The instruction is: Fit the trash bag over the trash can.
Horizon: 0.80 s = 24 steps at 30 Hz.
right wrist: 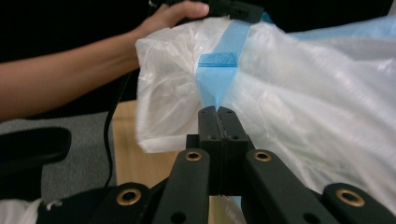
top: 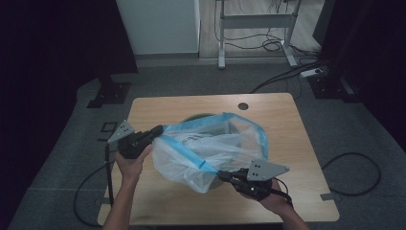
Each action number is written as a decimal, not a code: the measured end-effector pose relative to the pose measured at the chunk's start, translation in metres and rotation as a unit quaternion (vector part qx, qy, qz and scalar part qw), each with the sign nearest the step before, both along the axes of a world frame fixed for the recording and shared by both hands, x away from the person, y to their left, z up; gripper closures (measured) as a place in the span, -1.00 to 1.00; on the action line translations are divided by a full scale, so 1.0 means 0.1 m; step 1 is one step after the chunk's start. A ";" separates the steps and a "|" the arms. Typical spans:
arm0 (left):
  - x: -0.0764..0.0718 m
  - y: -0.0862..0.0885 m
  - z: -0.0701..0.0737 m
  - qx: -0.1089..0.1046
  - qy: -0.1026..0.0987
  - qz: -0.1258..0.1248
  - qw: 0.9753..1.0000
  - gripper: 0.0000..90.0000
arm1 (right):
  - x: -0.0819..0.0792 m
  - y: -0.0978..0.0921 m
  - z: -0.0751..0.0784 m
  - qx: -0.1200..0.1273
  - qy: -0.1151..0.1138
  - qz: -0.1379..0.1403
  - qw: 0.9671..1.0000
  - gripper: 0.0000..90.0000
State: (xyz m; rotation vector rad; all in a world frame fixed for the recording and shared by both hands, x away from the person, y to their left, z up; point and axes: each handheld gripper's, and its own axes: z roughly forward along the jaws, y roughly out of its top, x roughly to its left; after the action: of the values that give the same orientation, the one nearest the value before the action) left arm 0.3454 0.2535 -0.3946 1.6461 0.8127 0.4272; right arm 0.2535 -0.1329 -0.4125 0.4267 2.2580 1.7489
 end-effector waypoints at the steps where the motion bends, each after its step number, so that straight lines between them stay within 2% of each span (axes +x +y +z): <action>1: -0.01 0.00 -0.02 0.002 0.004 -0.001 1.000 1.00 | -0.01 0.00 -0.03 -0.003 0.002 0.000 1.000 0.98; 14: -0.19 0.00 -0.33 0.011 0.037 -0.014 0.999 1.00 | 0.07 0.01 -0.38 -0.041 0.046 0.002 0.998 0.98; 24: -0.13 -0.05 -0.44 0.015 0.059 -0.021 0.998 1.00 | 0.26 -0.07 -0.61 -0.060 0.078 -0.030 0.995 0.98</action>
State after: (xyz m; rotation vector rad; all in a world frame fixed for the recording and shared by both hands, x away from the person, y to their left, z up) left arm 0.3324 0.2489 -0.4383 1.7253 0.8608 0.3153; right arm 0.2796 -0.1395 -0.4739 0.6167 2.4145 1.5909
